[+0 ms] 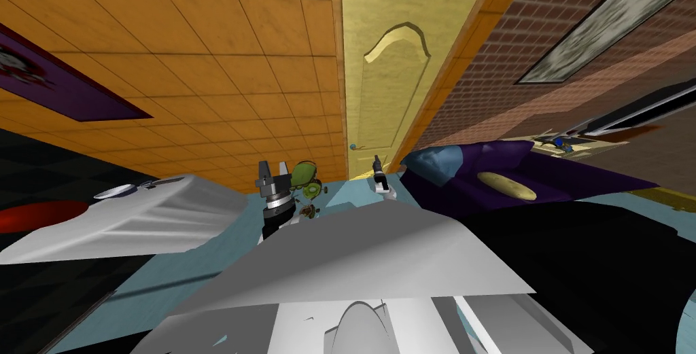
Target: Pull the door open
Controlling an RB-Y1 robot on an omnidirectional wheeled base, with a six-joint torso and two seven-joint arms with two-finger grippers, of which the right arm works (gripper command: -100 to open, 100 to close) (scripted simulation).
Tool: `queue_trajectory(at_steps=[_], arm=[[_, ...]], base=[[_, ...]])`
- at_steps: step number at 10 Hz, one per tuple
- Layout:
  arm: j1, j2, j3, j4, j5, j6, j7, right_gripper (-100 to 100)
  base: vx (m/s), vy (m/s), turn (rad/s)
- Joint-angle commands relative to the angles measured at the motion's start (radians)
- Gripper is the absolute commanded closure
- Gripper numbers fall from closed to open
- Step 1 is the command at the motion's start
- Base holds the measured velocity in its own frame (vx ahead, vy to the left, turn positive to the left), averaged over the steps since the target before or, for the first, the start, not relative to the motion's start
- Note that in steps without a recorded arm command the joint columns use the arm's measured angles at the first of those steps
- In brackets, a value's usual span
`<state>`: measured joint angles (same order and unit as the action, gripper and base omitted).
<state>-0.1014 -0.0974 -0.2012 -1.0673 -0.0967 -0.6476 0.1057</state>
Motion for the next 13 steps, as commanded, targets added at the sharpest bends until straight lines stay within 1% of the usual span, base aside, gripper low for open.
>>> queue_trajectory(at_steps=[1, 2, 3, 4, 5, 6, 7, 8, 12, 13], arm=[[-0.021, 0.001, -0.006, 0.049, -0.005, -0.004, 0.010, -100], [-0.021, 0.001, -0.006, 0.049, -0.005, -0.004, 0.010, -100], [-0.040, 0.000, -0.012, 0.090, -0.010, -0.007, 0.018, -100], [-0.058, -0.001, -0.018, 0.122, -0.015, -0.010, 0.025, -100], [-0.058, -0.001, -0.018, 0.128, -0.015, -0.010, 0.025, -100], [-0.076, -0.001, -0.023, 0.166, -0.019, -0.013, 0.032, -100], [-0.094, -0.001, -0.028, 0.188, -0.024, -0.016, 0.039, -100], [-0.094, -0.001, -0.028, 0.203, -0.024, -0.016, 0.039, -100], [-0.156, -0.002, -0.047, 0.335, -0.039, -0.026, 0.064, -100], [-0.169, -0.001, -0.051, 0.361, -0.042, -0.028, 0.069, -100]], base=[[0.046, -0.034, 0.128], [0.033, -0.030, 0.064], [0.036, -0.024, 0.096], [0.067, -0.042, 0.161], [0.052, -0.038, 0.075], [0.047, -0.033, 0.086], [0.072, -0.038, 0.172], [0.048, -0.035, 0.062], [0.068, -0.043, 0.121], [0.090, -0.042, 0.115]])
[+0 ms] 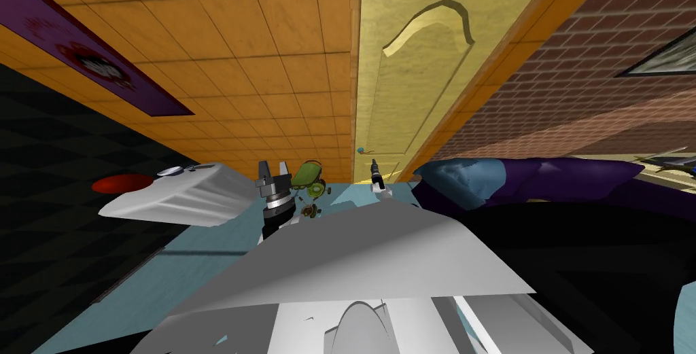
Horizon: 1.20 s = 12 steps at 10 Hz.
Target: Pull the door open
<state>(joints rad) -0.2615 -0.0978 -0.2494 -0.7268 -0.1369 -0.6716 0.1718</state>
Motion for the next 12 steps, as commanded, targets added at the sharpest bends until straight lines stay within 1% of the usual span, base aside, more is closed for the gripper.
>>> queue_trajectory(at_steps=[1, 2, 3, 5, 7, 8, 10, 12], arm=[[-0.021, -0.001, -0.006, 0.046, -0.005, -0.006, 0.008, -100], [-0.033, -0.001, -0.010, 0.072, -0.008, -0.008, 0.013, -100], [-0.033, -0.001, -0.010, 0.072, -0.008, -0.008, 0.013, -100], [-0.053, 0.000, -0.015, 0.113, -0.013, -0.011, 0.021, -100], [-0.084, 0.001, -0.025, 0.178, -0.021, -0.016, 0.033, -100], [-0.085, -0.004, -0.022, 0.184, -0.019, -0.028, 0.025, -100], [-0.075, -0.011, -0.026, 0.184, -0.022, -0.022, 0.024, -100], [-0.054, -0.021, -0.033, 0.176, -0.028, -0.011, 0.020, -100]], base=[[0.082, -0.044, 0.118], [0.082, -0.049, 0.106], [0.050, -0.023, 0.033], [0.047, -0.012, 0.066], [0.109, -0.027, 0.137], [0.066, -0.015, 0.019], [-0.150, -0.051, 0.138], [-0.188, -0.046, 0.173]])
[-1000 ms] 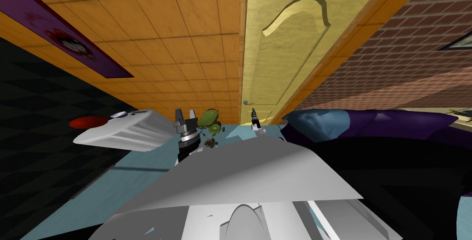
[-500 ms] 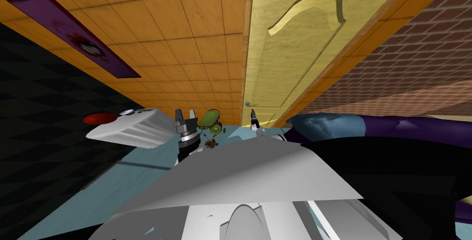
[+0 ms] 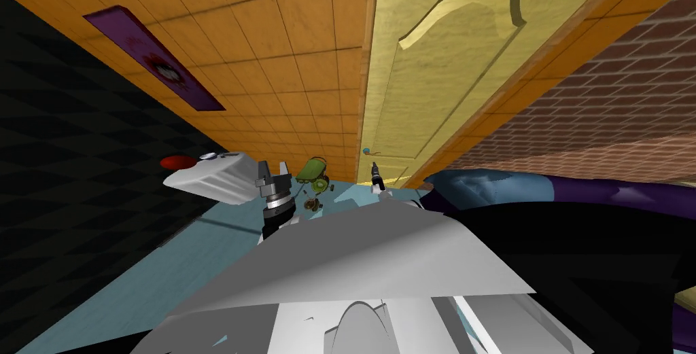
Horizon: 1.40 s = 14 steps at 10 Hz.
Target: Pull the door open
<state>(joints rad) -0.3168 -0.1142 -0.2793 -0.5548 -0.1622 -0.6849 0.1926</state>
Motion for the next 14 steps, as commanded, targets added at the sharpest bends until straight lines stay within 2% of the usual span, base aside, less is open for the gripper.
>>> queue_trajectory(at_steps=[1, 3, 5, 9, 14], arm=[[0.013, -0.010, -0.008, -0.001, -0.005, 0.008, -0.003, -100], [0.040, -0.023, -0.023, -0.021, -0.015, 0.017, -0.008, -100], [0.066, -0.040, -0.042, -0.049, -0.028, 0.018, -0.012, -100], [0.080, -0.050, -0.057, -0.073, -0.038, 0.014, -0.015, -100], [0.088, -0.056, -0.066, -0.089, -0.045, 0.010, -0.018, -100]], base=[[-0.166, -0.026, 0.252], [-0.093, -0.018, 0.263], [0.099, -0.046, 0.196], [0.195, -0.024, 0.018], [0.228, -0.049, -0.043]])
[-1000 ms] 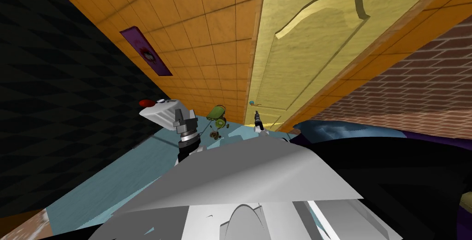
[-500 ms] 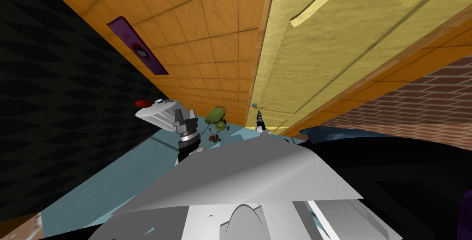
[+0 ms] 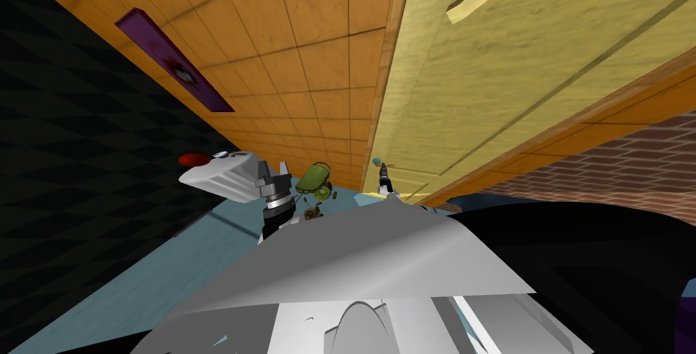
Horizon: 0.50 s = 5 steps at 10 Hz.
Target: Pull the door open
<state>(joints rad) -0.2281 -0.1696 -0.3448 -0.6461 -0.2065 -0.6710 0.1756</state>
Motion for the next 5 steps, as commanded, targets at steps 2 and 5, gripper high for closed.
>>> queue_trajectory(at_steps=[2, 5], arm=[[0.001, -0.001, -0.001, 0.000, -0.001, -0.002, 0.000, -100], [0.001, -0.001, -0.001, 0.000, -0.001, -0.002, 0.000, 100]], base=[[0.177, -0.031, -0.020], [-0.029, 0.005, 0.004]])
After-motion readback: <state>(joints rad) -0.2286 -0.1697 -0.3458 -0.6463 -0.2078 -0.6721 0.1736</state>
